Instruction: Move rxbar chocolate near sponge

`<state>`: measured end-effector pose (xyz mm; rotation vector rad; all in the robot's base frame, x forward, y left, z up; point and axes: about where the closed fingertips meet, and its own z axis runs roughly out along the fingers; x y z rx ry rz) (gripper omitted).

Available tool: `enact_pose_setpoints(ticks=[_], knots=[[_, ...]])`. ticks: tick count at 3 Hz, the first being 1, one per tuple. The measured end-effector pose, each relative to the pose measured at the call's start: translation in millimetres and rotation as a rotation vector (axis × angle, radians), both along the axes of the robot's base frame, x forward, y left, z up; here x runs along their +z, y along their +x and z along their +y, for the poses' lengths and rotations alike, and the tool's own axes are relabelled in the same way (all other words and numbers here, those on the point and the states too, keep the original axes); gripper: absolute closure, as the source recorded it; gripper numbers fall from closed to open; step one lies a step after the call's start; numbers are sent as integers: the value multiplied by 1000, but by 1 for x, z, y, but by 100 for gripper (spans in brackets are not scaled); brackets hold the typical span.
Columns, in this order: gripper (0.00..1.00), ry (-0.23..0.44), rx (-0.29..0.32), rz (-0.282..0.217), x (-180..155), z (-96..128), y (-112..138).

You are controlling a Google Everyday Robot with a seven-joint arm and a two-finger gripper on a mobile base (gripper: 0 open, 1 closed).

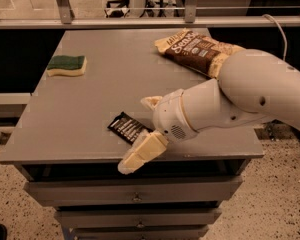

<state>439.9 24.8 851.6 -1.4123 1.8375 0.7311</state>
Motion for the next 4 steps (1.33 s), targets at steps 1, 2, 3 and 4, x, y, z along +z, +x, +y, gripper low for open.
enact_pose_setpoints(ticks=[1,2,3,4], knots=[[0,2,-1,-31,-13,2,8],[12,-2,-9,-57,-18,-1,16],[43,-4,-19,-75,-20,-6,22],[74,-6,-26,-81,-20,-10,25]])
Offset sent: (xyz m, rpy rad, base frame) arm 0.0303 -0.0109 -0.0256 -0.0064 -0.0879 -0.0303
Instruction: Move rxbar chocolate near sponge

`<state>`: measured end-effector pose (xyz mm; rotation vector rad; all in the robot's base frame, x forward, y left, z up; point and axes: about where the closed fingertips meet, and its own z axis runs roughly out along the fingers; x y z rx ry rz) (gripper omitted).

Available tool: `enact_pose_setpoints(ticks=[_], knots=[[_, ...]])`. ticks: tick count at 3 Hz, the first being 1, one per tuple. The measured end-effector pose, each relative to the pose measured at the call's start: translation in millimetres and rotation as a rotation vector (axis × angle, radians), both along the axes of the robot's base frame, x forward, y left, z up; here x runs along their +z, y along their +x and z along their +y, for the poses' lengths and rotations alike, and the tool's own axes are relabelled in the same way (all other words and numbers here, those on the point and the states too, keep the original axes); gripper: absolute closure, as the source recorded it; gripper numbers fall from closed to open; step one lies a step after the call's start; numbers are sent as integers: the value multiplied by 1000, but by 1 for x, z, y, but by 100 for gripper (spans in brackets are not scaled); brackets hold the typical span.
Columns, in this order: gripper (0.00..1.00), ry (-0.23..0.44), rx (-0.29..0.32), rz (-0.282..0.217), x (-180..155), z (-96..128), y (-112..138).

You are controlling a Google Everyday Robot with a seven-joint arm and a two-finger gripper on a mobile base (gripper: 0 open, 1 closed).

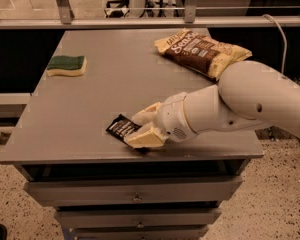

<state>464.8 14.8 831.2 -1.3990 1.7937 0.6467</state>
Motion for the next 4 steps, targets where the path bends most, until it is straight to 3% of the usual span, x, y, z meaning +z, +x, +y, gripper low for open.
enact_pose_setpoints(ticks=[1,3,4], knots=[[97,-2,-4,1,-1,-3,0],[100,13,8,-42,19,-4,14],[100,31,35,-98,45,8,30]])
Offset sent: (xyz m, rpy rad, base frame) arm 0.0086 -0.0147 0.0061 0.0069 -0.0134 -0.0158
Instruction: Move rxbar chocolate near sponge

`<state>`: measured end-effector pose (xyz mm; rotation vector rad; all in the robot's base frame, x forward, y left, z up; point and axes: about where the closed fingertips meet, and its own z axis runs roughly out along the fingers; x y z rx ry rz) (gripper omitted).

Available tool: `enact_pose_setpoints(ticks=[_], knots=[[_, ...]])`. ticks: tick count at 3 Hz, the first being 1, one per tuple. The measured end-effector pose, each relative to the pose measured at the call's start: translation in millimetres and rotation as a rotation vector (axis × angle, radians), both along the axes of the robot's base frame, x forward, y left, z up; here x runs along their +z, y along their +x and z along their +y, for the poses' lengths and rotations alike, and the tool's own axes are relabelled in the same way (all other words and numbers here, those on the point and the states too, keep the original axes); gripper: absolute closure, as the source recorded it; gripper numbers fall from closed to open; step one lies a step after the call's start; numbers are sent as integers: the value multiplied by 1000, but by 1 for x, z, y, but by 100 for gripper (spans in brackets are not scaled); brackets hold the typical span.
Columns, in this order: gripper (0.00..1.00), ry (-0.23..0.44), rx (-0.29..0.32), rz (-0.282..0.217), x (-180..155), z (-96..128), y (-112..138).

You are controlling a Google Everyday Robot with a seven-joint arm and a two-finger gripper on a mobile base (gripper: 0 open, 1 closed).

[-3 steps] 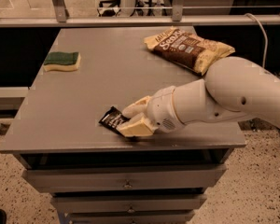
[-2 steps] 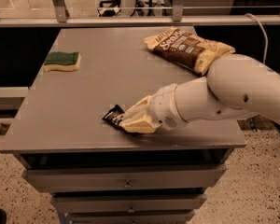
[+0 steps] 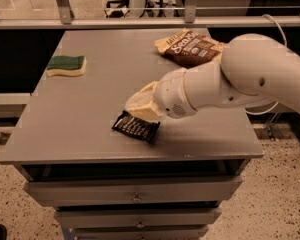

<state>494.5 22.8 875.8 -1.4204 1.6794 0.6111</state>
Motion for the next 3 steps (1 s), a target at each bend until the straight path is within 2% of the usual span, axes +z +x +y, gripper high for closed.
enact_pose_setpoints(ticks=[1,2,3], knots=[[85,4,27,-40,25,6,15],[54,5,32,-50,31,9,15],[31,4,35,-53,32,11,14]])
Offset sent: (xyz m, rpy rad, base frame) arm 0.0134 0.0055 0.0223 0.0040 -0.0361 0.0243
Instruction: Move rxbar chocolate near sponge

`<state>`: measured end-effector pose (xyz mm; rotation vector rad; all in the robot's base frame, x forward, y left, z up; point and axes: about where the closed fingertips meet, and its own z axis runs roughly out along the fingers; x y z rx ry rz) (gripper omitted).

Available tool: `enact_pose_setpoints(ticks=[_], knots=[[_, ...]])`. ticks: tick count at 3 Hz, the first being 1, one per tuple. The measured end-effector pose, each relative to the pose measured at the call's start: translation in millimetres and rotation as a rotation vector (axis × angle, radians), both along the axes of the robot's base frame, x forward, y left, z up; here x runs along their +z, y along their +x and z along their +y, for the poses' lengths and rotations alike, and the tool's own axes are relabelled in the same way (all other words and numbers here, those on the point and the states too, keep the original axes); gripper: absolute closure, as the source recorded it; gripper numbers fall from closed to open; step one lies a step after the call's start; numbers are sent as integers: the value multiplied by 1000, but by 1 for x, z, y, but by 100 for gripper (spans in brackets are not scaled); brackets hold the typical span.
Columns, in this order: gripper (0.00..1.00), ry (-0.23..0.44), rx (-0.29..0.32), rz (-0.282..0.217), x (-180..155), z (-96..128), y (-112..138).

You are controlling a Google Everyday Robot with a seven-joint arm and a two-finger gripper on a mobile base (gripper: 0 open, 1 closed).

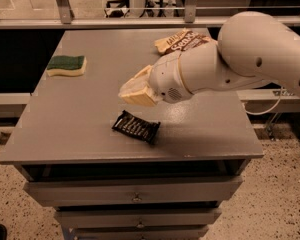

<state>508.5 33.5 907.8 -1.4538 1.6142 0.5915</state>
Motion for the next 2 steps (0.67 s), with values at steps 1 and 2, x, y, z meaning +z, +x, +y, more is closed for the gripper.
enact_pose_setpoints(ticks=[1,2], knots=[[1,34,-18,-2,-4,-7,-5],[0,55,-38,5,-13,-12,-7]])
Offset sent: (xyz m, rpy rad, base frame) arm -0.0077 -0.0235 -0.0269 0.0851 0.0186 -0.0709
